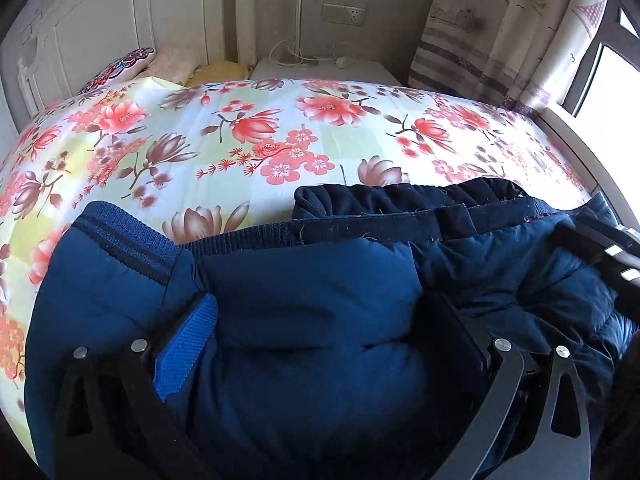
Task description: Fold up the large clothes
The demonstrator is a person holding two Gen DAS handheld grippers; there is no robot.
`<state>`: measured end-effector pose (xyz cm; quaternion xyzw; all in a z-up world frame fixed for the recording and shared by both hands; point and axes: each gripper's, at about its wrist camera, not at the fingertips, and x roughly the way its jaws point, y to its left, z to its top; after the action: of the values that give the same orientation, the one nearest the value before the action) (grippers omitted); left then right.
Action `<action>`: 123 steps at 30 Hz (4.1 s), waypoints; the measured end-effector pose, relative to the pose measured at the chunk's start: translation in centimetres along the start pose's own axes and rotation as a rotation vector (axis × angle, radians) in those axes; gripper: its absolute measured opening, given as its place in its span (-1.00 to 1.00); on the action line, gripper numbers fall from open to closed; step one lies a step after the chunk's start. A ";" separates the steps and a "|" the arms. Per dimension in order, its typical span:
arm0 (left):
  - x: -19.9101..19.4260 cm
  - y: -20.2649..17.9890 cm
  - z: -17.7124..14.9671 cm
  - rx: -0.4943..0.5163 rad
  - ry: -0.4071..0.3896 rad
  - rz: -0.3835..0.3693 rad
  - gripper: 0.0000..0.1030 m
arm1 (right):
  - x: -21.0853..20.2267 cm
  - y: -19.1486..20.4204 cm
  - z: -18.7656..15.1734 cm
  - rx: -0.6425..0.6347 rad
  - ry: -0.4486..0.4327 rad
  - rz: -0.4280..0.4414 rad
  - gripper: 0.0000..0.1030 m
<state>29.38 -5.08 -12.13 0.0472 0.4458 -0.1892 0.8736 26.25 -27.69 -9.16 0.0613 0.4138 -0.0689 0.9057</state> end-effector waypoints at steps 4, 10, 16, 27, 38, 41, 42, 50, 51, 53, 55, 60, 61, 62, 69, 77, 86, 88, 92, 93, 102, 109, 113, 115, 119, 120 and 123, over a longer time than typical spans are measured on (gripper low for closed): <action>-0.1 0.2 -0.1 -0.010 -0.006 -0.013 0.91 | 1.9 2.3 0.1 -0.127 0.080 -0.084 0.65; -0.1 0.3 -0.1 -0.011 -0.006 -0.014 0.91 | -1.8 -1.6 0.4 -0.070 -0.017 -0.173 0.66; -0.3 0.4 -0.1 -0.022 -0.013 -0.025 0.91 | 0.6 -8.1 -1.2 0.162 0.065 0.003 0.69; -4.4 -3.5 0.9 0.053 -0.079 -0.043 0.91 | 0.6 -8.1 -1.7 0.165 0.036 0.007 0.70; -1.4 -4.5 1.6 0.127 0.024 -0.062 0.91 | 0.5 -8.2 -1.7 0.174 0.032 0.017 0.70; -3.5 0.6 2.5 0.030 -0.025 0.012 0.91 | 0.5 -8.3 -1.8 0.182 0.027 0.026 0.70; -3.4 2.8 2.6 -0.015 -0.014 0.029 0.91 | 0.5 -8.4 -1.8 0.183 0.027 0.027 0.70; -2.0 8.7 0.4 -0.188 -0.017 -0.049 0.91 | 0.4 -8.2 -1.8 0.174 0.025 0.013 0.71; -1.9 8.3 0.5 -0.173 -0.013 -0.030 0.91 | 0.3 -8.0 -1.6 0.161 0.029 -0.004 0.71; -1.6 8.2 0.7 -0.164 -0.009 -0.018 0.91 | -0.3 -7.1 -1.3 0.125 0.029 -0.068 0.71; -1.5 8.1 0.8 -0.164 -0.010 -0.018 0.91 | -2.3 -4.7 -0.8 0.043 -0.033 -0.169 0.71; -1.8 8.6 0.6 -0.164 -0.012 -0.019 0.91 | -5.1 6.3 -0.8 -0.239 -0.090 -0.007 0.82; -1.7 8.5 0.6 -0.164 -0.012 -0.020 0.91 | -4.4 8.8 -1.4 -0.323 -0.068 0.020 0.82; -1.7 8.5 0.6 -0.166 -0.013 -0.022 0.91 | -3.1 11.0 -2.3 -0.406 -0.041 -0.006 0.82; -1.8 8.7 0.5 -0.176 -0.017 -0.038 0.91 | -0.9 8.2 -2.4 -0.304 0.055 0.029 0.86; -1.8 8.9 0.5 -0.185 -0.023 -0.051 0.91 | -3.1 -7.7 -3.2 0.089 -0.011 -0.134 0.88; -1.8 9.1 0.5 -0.187 -0.023 -0.055 0.91 | -0.7 -10.5 -4.3 0.216 0.037 -0.017 0.91; -1.8 9.1 0.5 -0.188 -0.022 -0.056 0.91 | -0.7 -10.3 -4.4 0.219 0.035 -0.015 0.91; -2.7 8.7 0.5 -0.195 -0.025 0.011 0.91 | -2.5 -9.6 -3.7 0.181 0.018 -0.080 0.87; -3.7 8.2 0.3 -0.186 -0.044 0.053 0.91 | -4.0 -8.6 -3.6 0.141 -0.032 -0.104 0.87; -8.2 -2.3 -5.0 0.095 -0.134 0.114 0.91 | -7.3 5.8 -7.5 -0.374 -0.051 -0.061 0.94; -5.8 -0.7 -5.7 0.040 -0.077 0.062 0.91 | -5.4 5.8 -8.3 -0.338 -0.021 -0.031 0.95; -8.4 1.6 -6.3 -0.028 -0.127 0.106 0.91 | -7.7 3.2 -8.2 -0.250 -0.079 -0.066 0.95; -9.8 3.7 -6.8 -0.071 -0.153 0.131 0.91 | -8.9 0.1 -8.2 -0.172 -0.099 -0.083 0.95; -9.1 8.6 -7.9 -0.227 -0.118 0.064 0.91 | -7.1 -5.8 -8.7 -0.001 -0.031 -0.011 0.95; -9.1 8.9 -8.0 -0.238 -0.128 0.052 0.91 | -6.5 -6.7 -8.9 0.041 -0.026 0.033 0.95; -8.9 8.1 -7.9 -0.197 -0.123 0.084 0.91 | -6.3 -6.0 -9.0 0.010 -0.028 -0.007 0.95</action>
<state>21.67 6.96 -10.44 -0.0319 0.4055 -0.1105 0.9068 14.45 -31.62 -10.53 0.0634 0.4010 -0.0750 0.9108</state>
